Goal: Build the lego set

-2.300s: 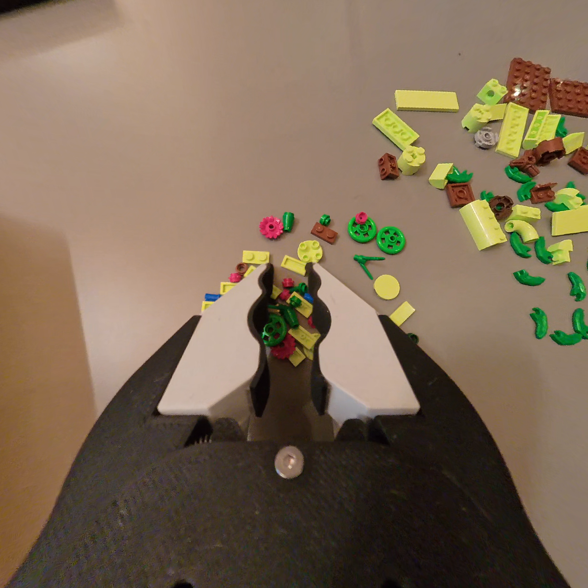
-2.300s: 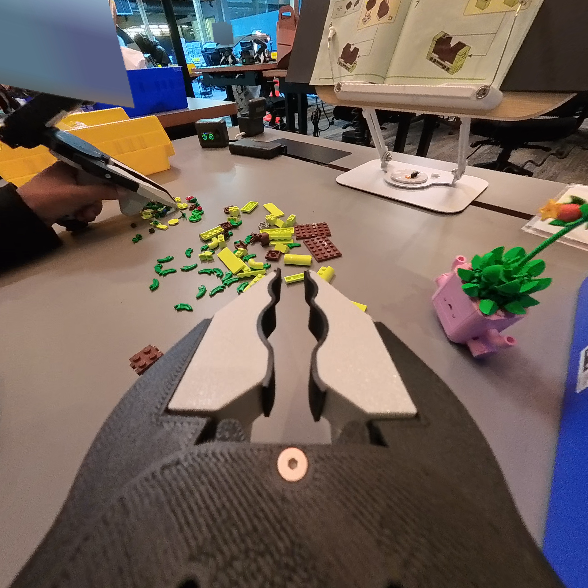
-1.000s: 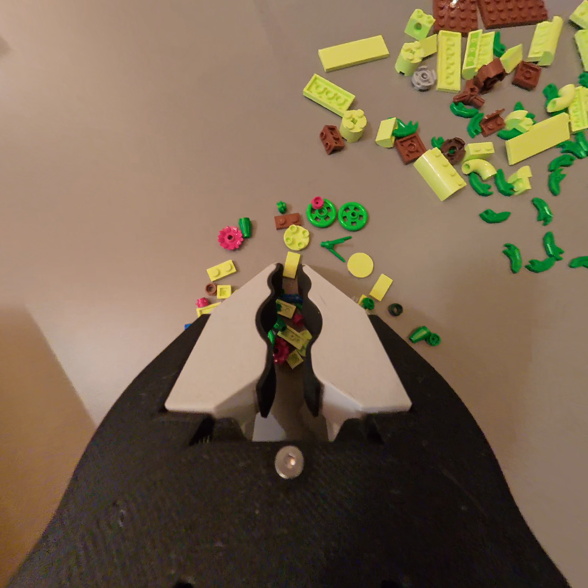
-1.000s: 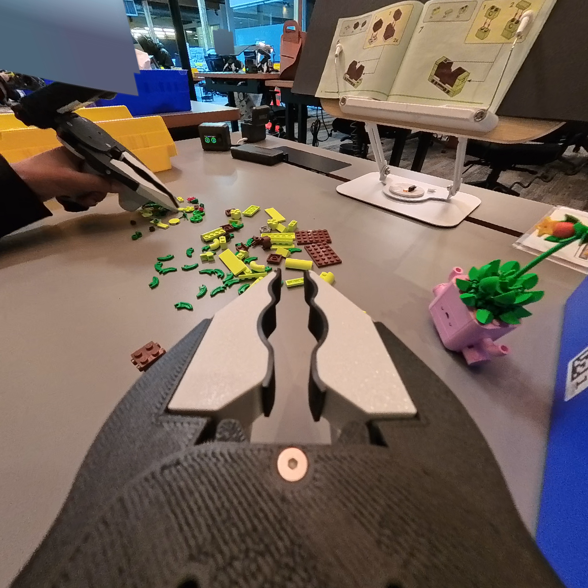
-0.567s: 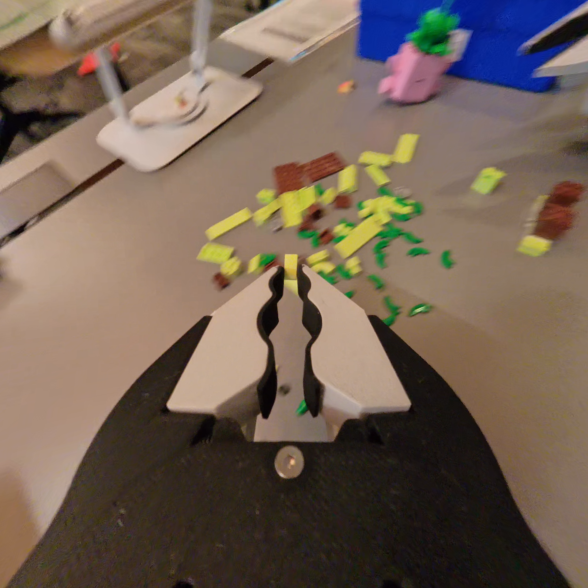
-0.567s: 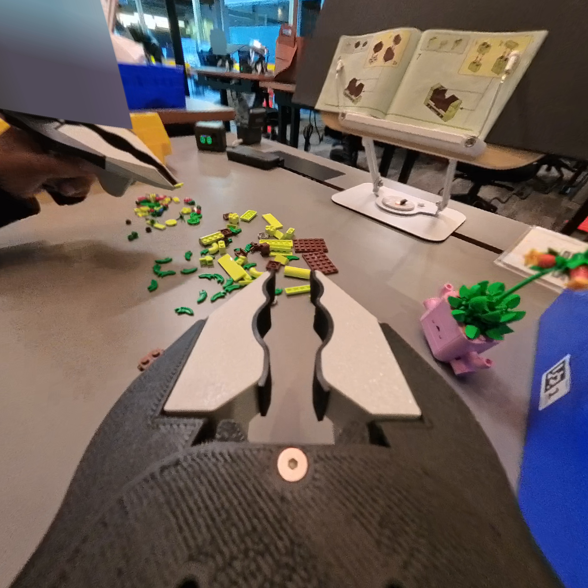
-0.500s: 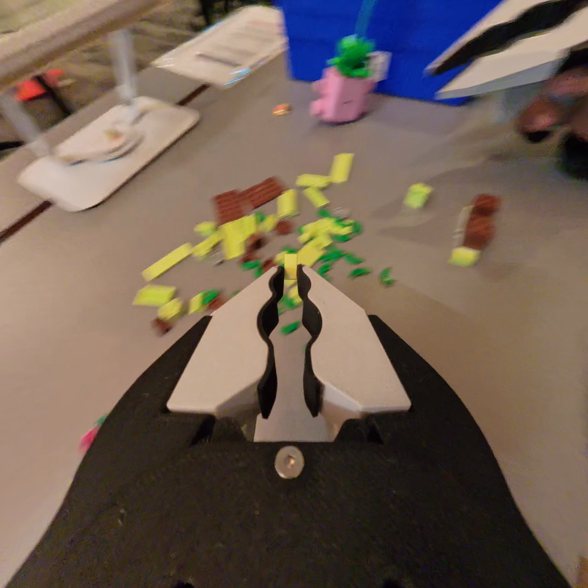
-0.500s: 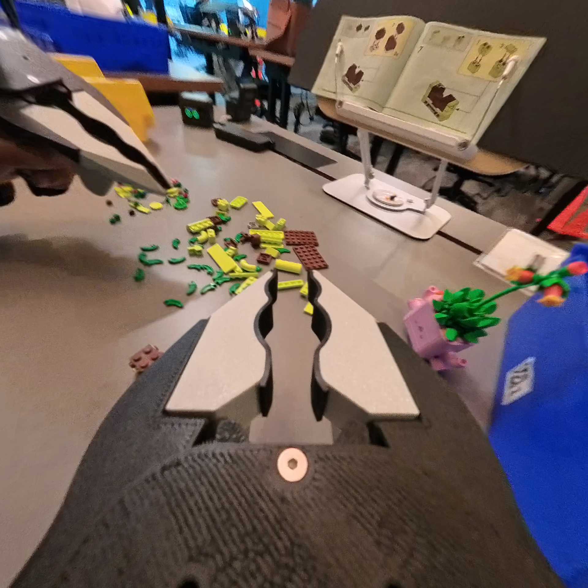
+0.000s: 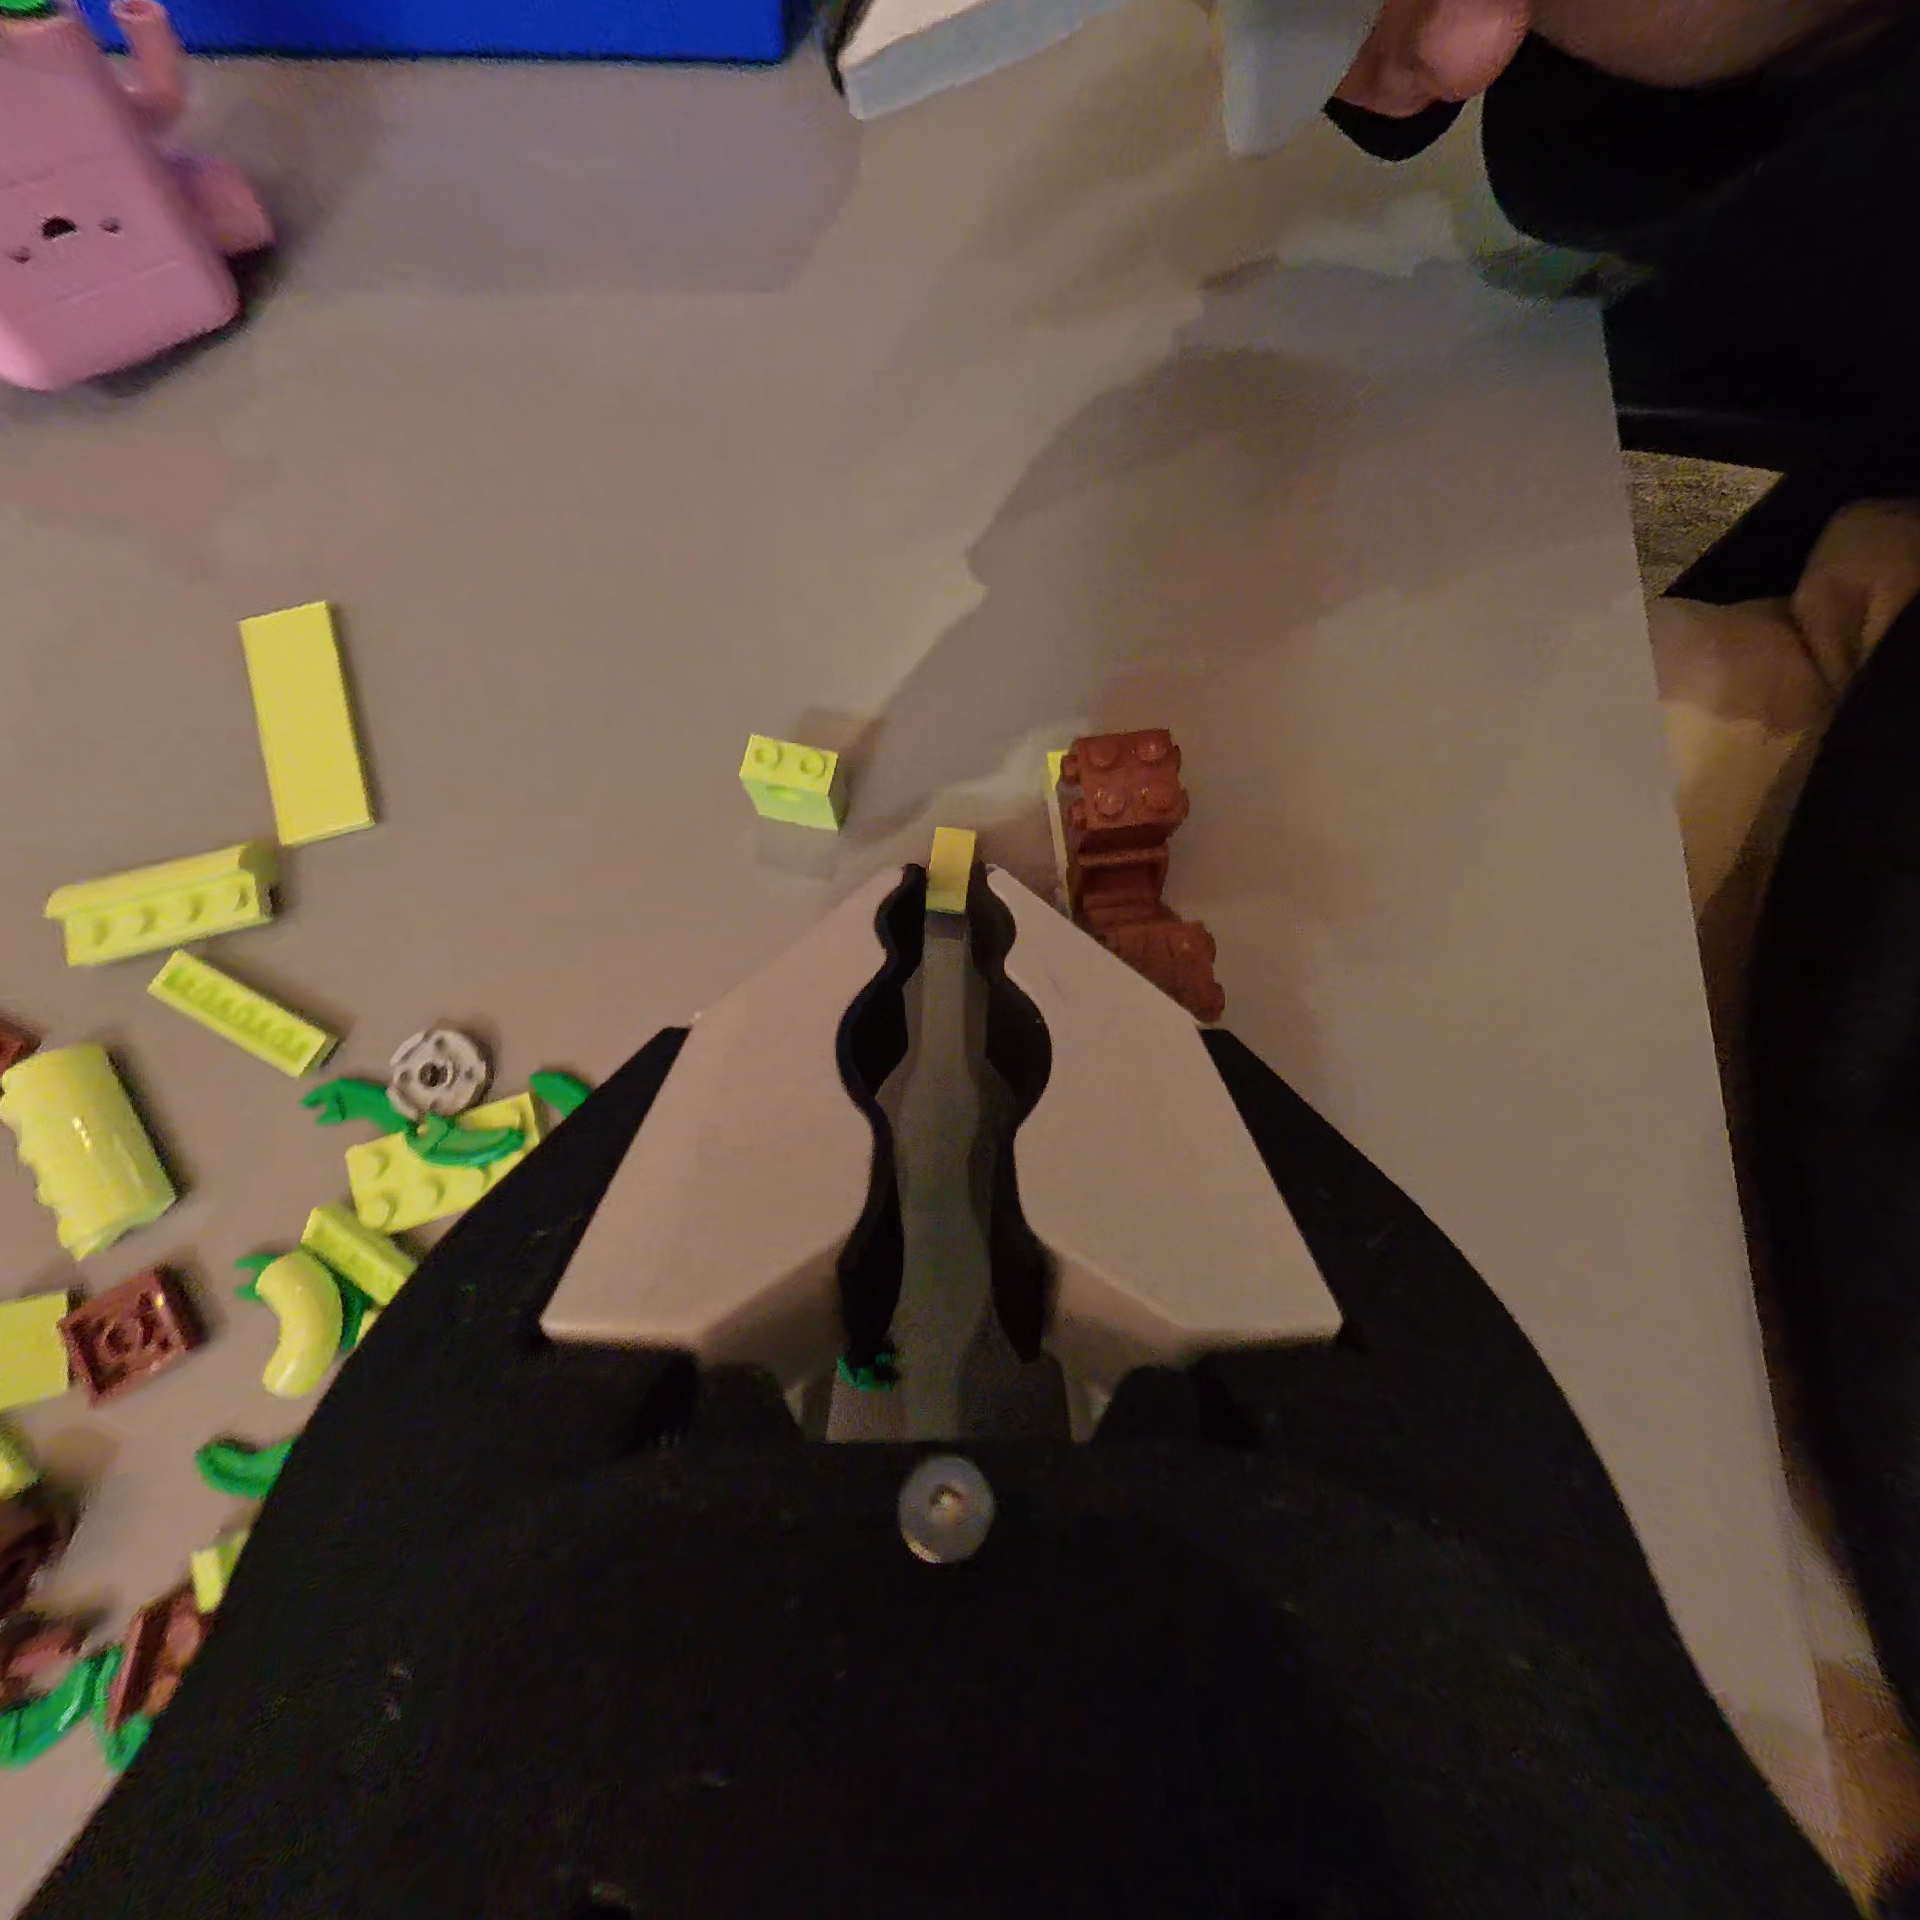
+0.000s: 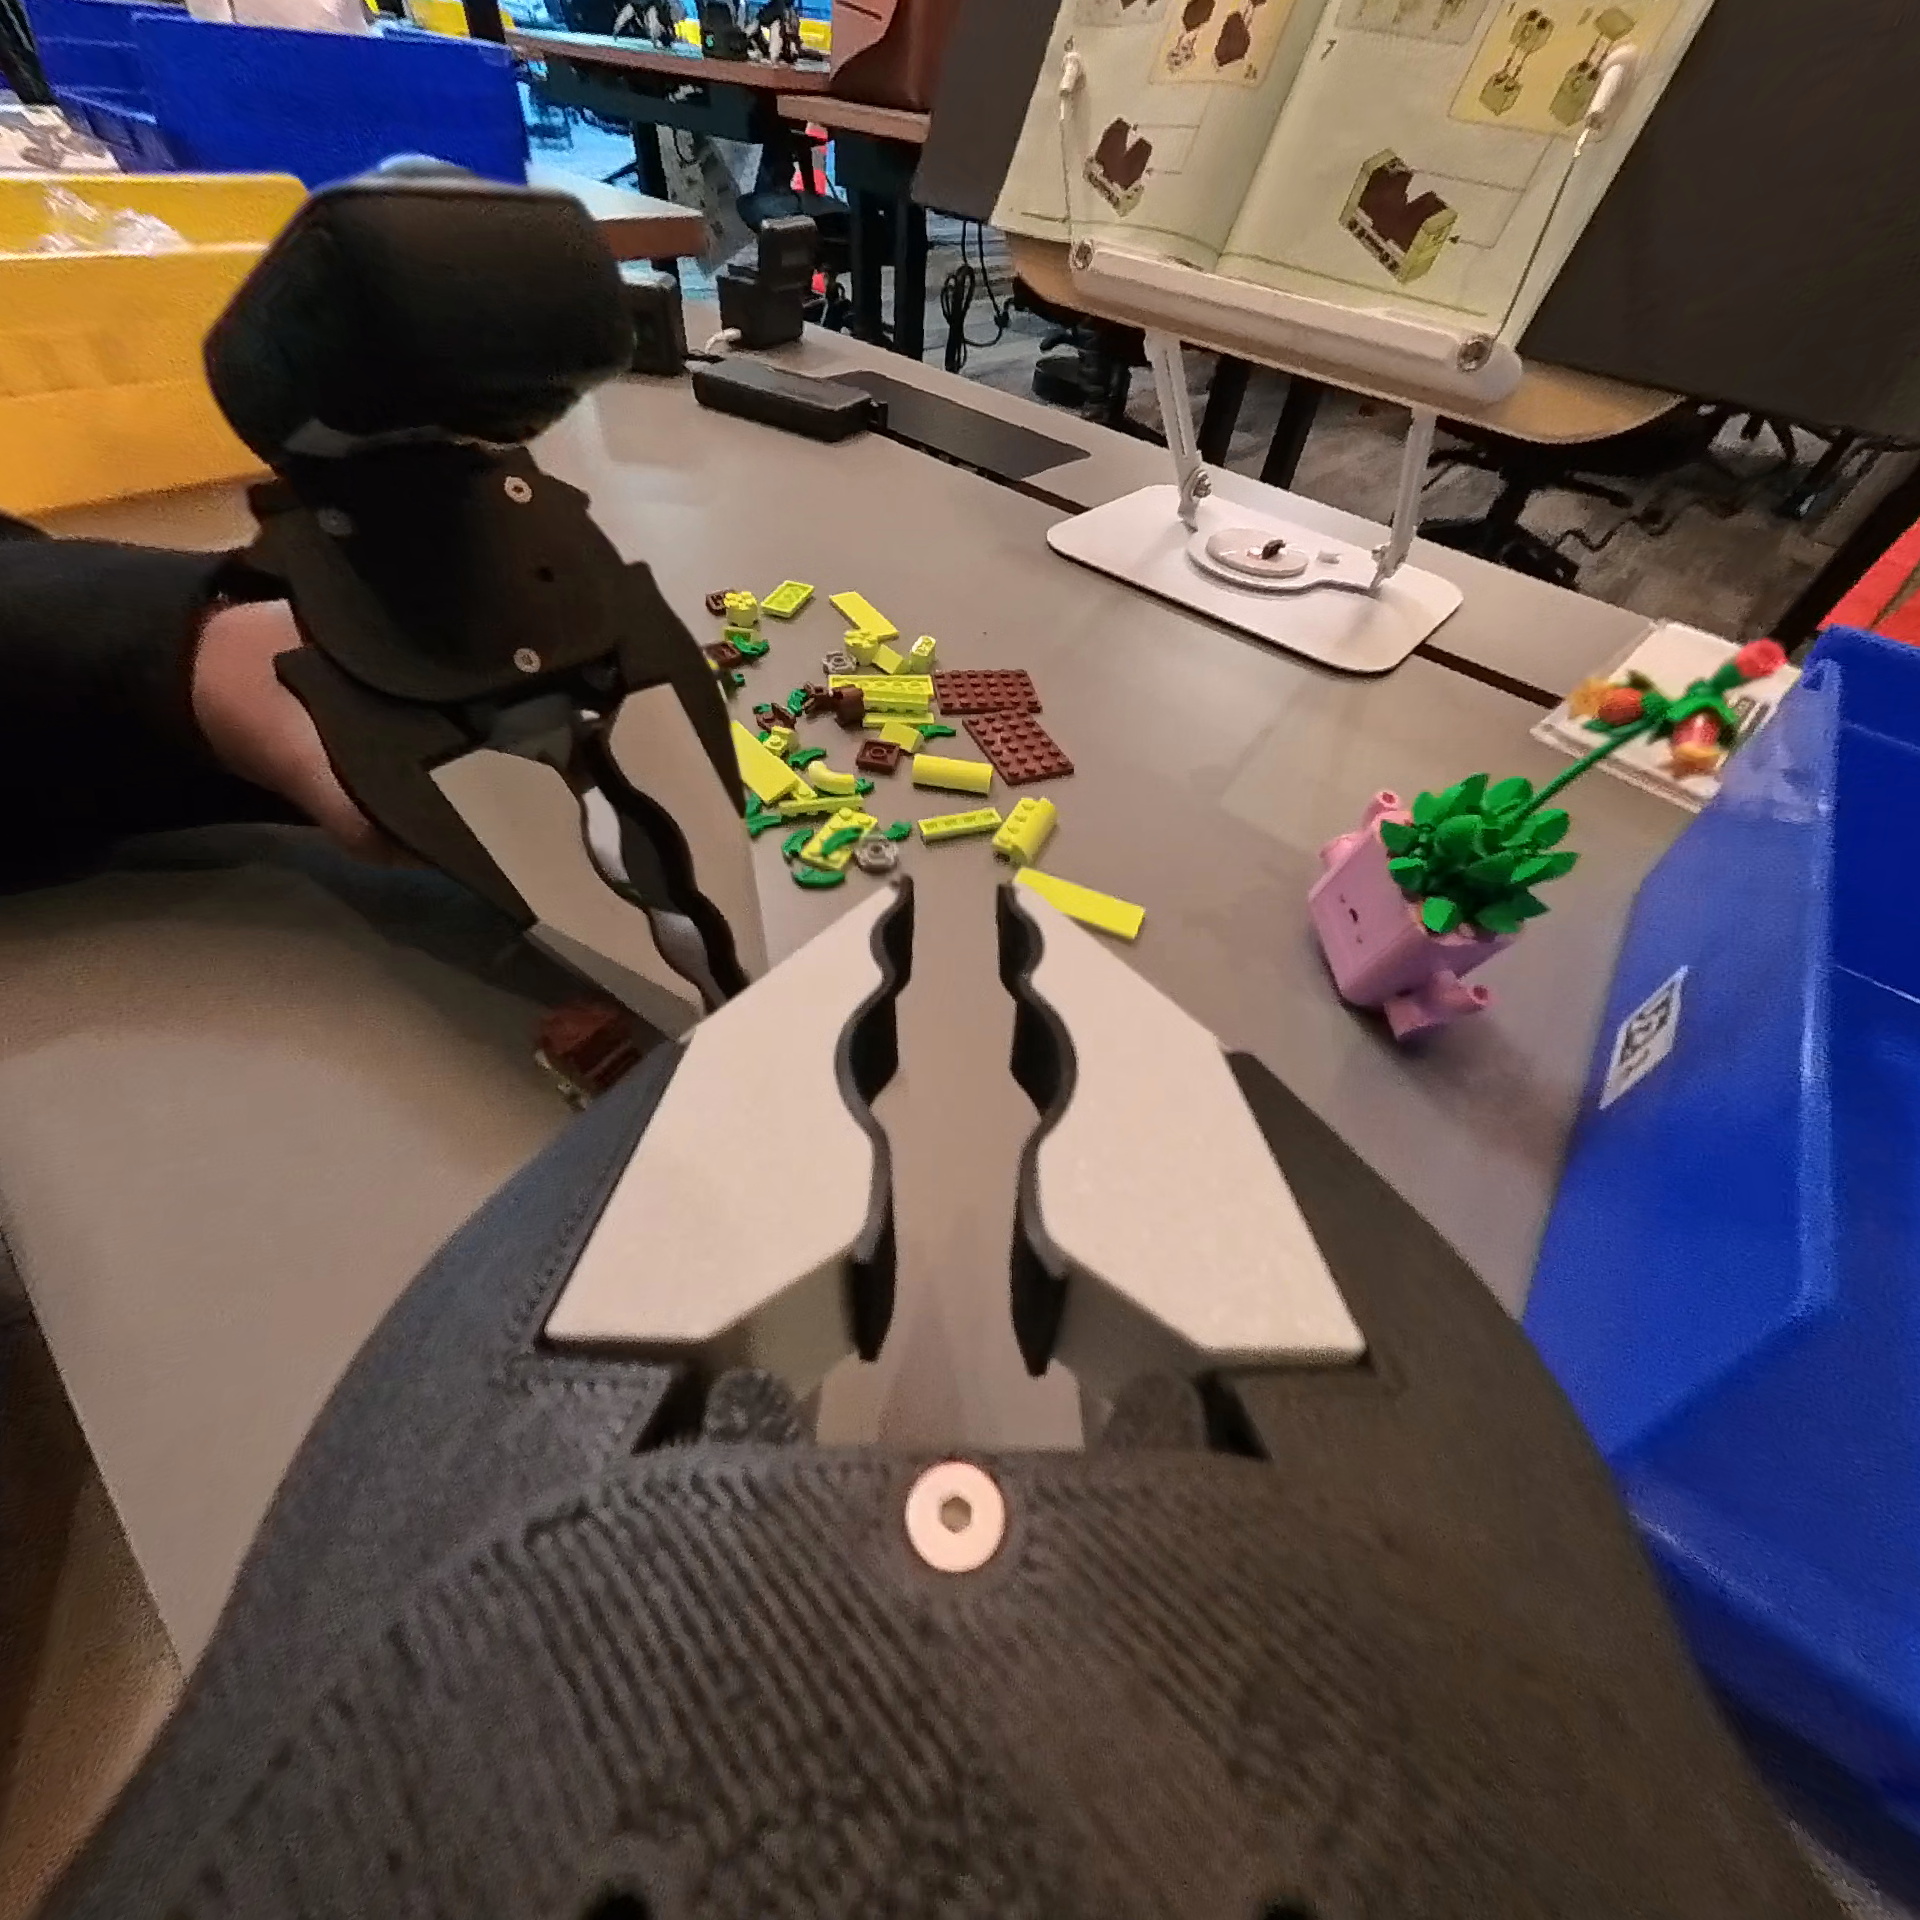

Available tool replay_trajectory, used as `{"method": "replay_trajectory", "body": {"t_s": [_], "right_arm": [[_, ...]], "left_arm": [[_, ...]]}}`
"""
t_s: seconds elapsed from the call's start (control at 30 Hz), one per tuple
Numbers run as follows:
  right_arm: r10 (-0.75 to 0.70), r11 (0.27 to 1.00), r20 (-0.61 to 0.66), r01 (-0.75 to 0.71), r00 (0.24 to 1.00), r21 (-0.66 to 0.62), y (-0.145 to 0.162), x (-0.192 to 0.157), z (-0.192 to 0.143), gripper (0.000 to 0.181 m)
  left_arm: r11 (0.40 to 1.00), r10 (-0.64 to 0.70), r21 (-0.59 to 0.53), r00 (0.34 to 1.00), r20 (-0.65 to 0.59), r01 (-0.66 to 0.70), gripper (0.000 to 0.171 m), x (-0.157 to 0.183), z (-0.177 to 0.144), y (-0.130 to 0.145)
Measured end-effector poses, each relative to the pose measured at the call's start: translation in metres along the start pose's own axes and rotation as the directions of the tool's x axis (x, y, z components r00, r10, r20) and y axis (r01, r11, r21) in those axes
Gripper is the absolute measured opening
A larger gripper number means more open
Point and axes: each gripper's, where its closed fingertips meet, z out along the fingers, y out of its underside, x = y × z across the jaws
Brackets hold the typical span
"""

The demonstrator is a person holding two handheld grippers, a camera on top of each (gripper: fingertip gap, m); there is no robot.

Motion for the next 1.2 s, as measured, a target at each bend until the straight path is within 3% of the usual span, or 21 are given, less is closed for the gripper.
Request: {"method": "replay_trajectory", "body": {"t_s": [0.23, 0.37, 0.57, 0.8, 1.0, 1.2], "right_arm": [[0.002, 0.968, 0.088, 0.020, 0.996, -0.250, 0.057, -0.012, 0.011, 0.014], [0.034, 0.959, 0.178, 0.018, 0.983, -0.282, 0.062, -0.027, 0.019, 0.012], [0.077, 0.912, 0.256, 0.036, 0.963, -0.409, 0.077, -0.029, 0.027, 0.013], [0.015, 0.884, 0.261, 0.109, 0.965, -0.454, 0.085, -0.024, 0.027, 0.011], [-0.178, 0.867, 0.390, 0.331, 0.904, -0.373, 0.074, -0.025, 0.023, 0.014], [-0.173, 0.829, 0.572, 0.432, 0.802, -0.355, 0.072, -0.035, 0.028, 0.026]], "left_arm": [[0.996, -0.068, 0.062, 0.994, 0.080, 0.063, 0.019, -0.012, -0.007, 0.003], [0.989, -0.123, 0.096, 0.988, 0.089, 0.115, 0.019, -0.018, -0.014, 0.006], [0.997, -0.073, 0.030, 0.993, 0.094, 0.070, 0.025, -0.017, 0.000, 0.006], [0.997, -0.066, 0.032, 0.992, 0.103, 0.063, 0.024, -0.026, 0.015, -0.011], [0.996, -0.078, 0.059, 0.993, 0.091, 0.073, 0.027, -0.029, 0.012, -0.014], [0.990, -0.116, 0.086, 0.990, 0.080, 0.109, 0.029, -0.030, 0.003, -0.009]]}}
